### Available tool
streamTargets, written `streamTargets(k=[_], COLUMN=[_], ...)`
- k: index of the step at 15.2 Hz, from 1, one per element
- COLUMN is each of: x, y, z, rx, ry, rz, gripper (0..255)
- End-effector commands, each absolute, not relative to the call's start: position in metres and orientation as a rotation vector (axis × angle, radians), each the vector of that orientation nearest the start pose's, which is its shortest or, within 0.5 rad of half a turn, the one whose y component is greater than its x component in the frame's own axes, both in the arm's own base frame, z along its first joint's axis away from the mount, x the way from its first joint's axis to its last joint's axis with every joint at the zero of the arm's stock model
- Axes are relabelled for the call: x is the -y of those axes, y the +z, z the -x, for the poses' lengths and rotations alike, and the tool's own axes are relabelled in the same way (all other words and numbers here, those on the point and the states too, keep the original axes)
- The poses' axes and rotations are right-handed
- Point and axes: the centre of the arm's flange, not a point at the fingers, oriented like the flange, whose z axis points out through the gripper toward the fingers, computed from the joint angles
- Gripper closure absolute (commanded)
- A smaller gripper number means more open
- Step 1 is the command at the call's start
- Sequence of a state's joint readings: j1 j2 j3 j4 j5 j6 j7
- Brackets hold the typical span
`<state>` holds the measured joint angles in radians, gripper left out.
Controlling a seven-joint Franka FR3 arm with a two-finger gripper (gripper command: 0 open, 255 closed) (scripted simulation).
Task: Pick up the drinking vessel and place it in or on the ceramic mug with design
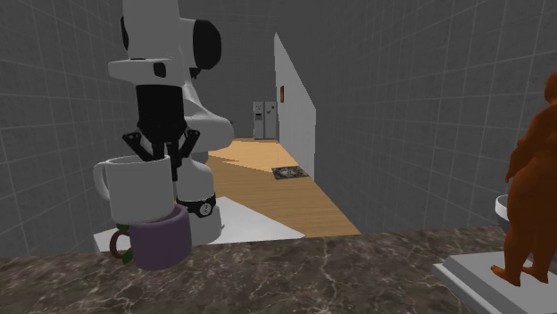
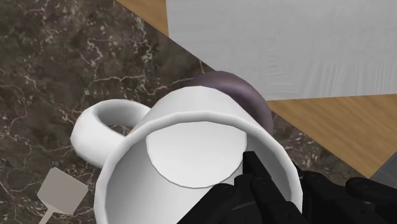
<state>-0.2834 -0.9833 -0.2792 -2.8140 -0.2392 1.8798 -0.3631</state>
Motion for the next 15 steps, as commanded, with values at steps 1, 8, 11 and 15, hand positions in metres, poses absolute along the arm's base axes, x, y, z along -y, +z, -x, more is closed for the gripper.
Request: streamTargets(k=[1,8,11,15], x=[0.156,0.156,0.156,0.155], y=[0.444,0.444,0.471,0.494], z=[-0.226,-0.226,-0.225,-0.224], rx=[-0.020,-0.020,-0.020,-0.020], ry=[-0.054,-0.054,-0.054,-0.054], rz=[3.152,3.152,3.152,3.152], gripper=[255,0,0,0])
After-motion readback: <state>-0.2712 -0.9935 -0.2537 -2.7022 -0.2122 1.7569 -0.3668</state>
